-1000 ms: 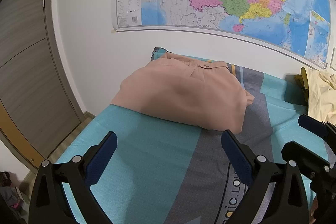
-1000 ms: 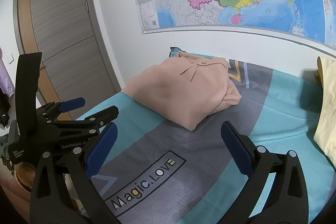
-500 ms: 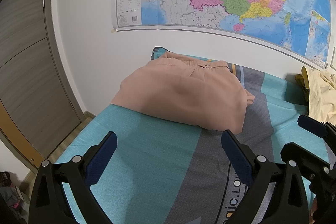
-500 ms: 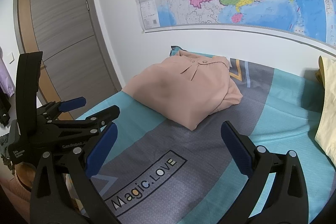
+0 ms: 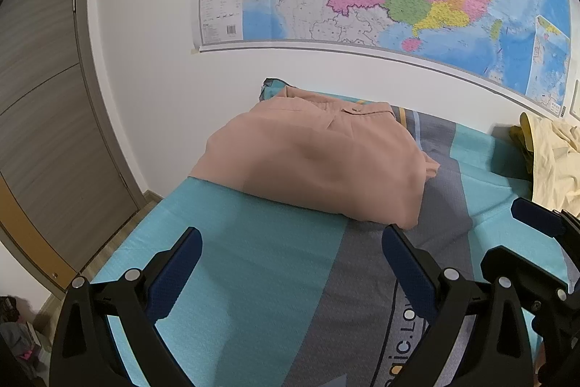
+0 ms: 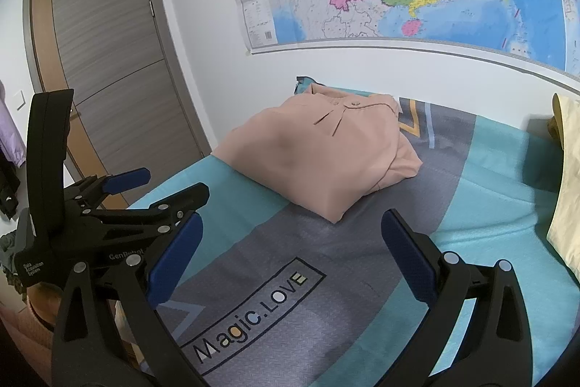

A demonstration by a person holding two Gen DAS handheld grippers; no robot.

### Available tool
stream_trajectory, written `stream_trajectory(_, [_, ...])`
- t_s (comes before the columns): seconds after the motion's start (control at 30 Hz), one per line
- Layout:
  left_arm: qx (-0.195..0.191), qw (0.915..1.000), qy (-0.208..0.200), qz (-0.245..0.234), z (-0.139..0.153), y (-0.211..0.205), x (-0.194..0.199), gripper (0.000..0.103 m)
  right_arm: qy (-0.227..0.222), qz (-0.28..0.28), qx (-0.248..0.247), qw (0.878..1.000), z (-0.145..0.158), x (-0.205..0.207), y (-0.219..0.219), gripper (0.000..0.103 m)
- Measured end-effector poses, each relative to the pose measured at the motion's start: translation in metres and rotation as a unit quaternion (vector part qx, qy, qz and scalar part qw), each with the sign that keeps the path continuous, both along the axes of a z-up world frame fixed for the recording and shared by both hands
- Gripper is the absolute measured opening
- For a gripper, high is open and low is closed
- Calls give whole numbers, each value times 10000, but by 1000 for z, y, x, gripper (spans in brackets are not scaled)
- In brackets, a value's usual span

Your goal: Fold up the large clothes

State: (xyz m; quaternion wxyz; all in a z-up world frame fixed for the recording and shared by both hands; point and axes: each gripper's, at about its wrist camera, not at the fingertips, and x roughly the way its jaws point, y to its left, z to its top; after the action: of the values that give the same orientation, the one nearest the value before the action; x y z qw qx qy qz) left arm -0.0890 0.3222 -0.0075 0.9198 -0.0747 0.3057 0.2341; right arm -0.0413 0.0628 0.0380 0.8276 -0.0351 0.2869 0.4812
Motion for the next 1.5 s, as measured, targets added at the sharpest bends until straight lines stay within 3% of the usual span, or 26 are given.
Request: stream_trajectory(1.5, [-39, 10000, 74, -1, -8, -4, 2, 96, 121, -49, -14, 9999, -5, 1, -1, 97])
